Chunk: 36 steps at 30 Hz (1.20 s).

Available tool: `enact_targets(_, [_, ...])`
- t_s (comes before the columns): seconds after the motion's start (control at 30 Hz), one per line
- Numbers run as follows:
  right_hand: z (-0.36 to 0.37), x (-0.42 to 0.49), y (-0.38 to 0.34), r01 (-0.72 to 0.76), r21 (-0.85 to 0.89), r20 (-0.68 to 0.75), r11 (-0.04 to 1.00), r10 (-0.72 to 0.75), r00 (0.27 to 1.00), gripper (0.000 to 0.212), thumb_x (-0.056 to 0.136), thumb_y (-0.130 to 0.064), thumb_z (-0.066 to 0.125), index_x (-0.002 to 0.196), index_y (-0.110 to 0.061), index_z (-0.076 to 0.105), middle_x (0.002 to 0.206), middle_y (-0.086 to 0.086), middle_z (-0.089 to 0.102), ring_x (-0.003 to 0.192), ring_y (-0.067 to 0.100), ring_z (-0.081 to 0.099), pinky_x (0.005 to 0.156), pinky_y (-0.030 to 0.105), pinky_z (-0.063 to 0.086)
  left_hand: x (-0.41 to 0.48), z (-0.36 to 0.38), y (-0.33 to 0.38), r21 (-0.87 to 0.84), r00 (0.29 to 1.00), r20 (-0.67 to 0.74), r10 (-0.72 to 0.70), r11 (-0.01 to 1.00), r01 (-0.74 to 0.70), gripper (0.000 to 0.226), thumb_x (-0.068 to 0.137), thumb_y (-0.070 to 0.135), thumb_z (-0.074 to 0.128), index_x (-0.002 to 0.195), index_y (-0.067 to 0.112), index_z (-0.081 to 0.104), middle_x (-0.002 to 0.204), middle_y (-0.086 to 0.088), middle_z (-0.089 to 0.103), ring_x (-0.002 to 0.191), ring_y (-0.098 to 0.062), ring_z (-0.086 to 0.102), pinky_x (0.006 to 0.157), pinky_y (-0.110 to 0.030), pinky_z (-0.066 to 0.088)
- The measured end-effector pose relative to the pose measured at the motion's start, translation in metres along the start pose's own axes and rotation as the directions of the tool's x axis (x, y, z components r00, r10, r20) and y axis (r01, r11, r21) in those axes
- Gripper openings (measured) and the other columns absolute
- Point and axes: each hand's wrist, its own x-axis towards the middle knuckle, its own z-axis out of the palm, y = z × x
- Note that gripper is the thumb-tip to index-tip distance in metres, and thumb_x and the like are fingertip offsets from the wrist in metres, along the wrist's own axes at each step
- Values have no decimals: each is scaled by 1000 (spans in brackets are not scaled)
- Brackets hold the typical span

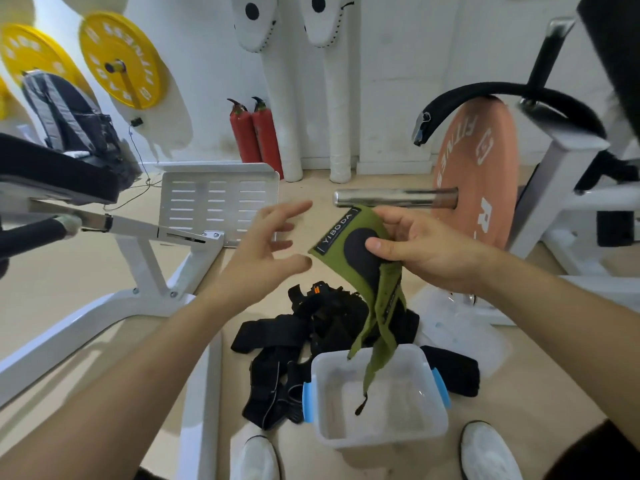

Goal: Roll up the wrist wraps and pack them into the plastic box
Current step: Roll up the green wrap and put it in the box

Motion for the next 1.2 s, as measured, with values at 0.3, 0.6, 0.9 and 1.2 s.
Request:
enact_targets(0.3, [-16,4,2,-67,-8,-150,998,65,987,45,84,-14,64,129,-4,59,123,22,68,107,30,67,94,38,57,3,22,13,-299,990,37,-136,944,141,19,103,9,56,112,12,73,104,-16,76,84,-22,75,76,-28,61])
enact_targets(0.6, [1,2,13,-87,-228,-106,970,64,992,34,94,-3,65,127,-11,63,115,18,73,109,31,71,94,39,58,3,19,20,-492,922,266,-282,782,382,39,88,37,68,111,7,75,102,-10,71,89,-24,67,89,-37,61])
enact_targets(0.9, [6,0,9,-132,-545,-200,828,24,979,36,90,-18,74,124,-27,66,116,-2,71,108,14,67,92,29,55,1,15,19,-510,944,115,-308,797,322,3,92,8,71,90,6,72,81,-8,74,70,-16,70,66,-24,59])
enact_targets(1.2, [48,-9,10,-65,-321,-292,945,-34,956,45,80,-27,84,121,-27,65,111,3,72,87,22,76,80,45,63,0,23,19,-636,918,175,-355,671,381,23,99,10,61,116,-2,71,111,-20,75,90,-20,75,76,-25,61])
